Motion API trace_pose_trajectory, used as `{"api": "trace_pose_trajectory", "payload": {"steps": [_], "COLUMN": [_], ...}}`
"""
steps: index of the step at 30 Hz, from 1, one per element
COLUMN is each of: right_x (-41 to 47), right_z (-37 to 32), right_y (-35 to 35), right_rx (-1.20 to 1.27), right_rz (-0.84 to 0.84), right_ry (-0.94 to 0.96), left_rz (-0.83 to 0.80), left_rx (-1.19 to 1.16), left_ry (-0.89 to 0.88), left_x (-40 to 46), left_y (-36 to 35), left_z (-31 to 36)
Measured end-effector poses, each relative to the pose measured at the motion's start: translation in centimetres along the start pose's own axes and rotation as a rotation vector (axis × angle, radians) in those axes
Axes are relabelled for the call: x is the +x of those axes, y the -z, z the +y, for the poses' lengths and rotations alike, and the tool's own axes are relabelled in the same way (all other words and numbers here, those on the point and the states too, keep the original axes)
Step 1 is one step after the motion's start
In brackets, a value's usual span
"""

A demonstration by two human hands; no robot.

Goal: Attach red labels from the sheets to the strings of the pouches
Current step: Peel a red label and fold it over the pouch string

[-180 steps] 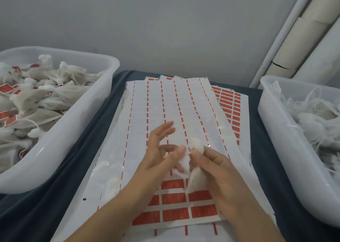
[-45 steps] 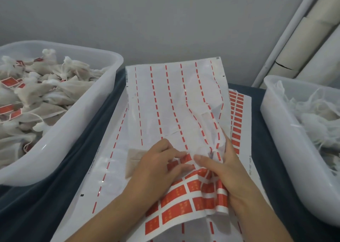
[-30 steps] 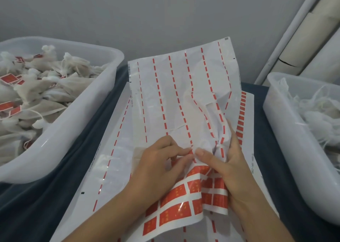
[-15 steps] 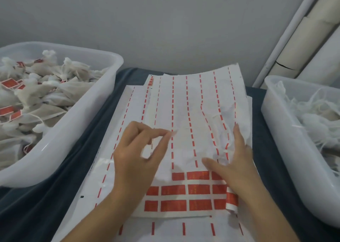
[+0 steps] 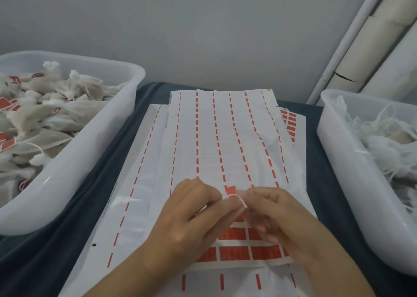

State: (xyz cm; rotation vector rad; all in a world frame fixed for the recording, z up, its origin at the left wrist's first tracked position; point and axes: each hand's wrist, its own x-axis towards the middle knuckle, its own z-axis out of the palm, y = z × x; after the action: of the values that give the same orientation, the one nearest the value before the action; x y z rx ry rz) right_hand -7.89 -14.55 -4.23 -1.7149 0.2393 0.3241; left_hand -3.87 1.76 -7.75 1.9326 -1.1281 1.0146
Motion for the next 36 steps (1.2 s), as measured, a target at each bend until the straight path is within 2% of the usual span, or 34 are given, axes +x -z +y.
{"api": "trace_pose_trajectory", "payload": {"steps": [3, 7, 9, 11, 14, 18, 23, 27, 29, 32, 36], "right_x": [0.2, 0.0, -0.3, -0.4, -0.3, 0.0, 0.0, 0.1, 0.2, 0.4, 0.3], "right_z": [0.3, 0.2, -0.1, -0.4, 0.0, 0.2, 0.3, 0.4, 0.5, 0.6, 0.5], "right_y": [-0.1, 0.4, 0.2, -0.6, -1.0, -0.7, -0.7, -0.8, -0.8, -0.7, -0.3], "right_rx": [0.074, 0.200, 0.131, -0.002, 0.003, -0.009, -0.071, -0.113, -0.178, -0.249, -0.197], "right_rz": [0.139, 0.459, 0.408, 0.233, 0.121, 0.163, 0.228, 0.351, 0.427, 0.476, 0.571], "right_ry": [0.054, 0.254, 0.337, 0.369, 0.374, 0.400, 0.416, 0.455, 0.489, 0.507, 0.487], "left_rz": [-0.027, -0.036, -0.047, -0.059, -0.047, -0.058, -0.103, -0.126, -0.187, -0.278, -0.277], "left_rx": [-0.020, -0.079, -0.079, -0.060, -0.052, -0.084, -0.235, -0.292, -0.338, -0.347, -0.514], "left_ry": [0.024, 0.087, 0.090, 0.092, 0.109, 0.149, 0.246, 0.471, 0.585, 0.617, 0.802], "left_x": [-0.1, -0.1, -0.2, -0.2, -0.1, -0.1, 0.4, 0.6, 0.8, 1.0, 1.2], "left_y": [-0.1, -0.2, -0.3, -0.4, -0.4, -0.4, -0.1, 0.2, 0.2, 0.0, -0.1], "left_z": [-0.1, -0.2, -0.1, -0.1, -0.1, 0.0, 0.4, 0.6, 0.4, 0.0, -0.5]}}
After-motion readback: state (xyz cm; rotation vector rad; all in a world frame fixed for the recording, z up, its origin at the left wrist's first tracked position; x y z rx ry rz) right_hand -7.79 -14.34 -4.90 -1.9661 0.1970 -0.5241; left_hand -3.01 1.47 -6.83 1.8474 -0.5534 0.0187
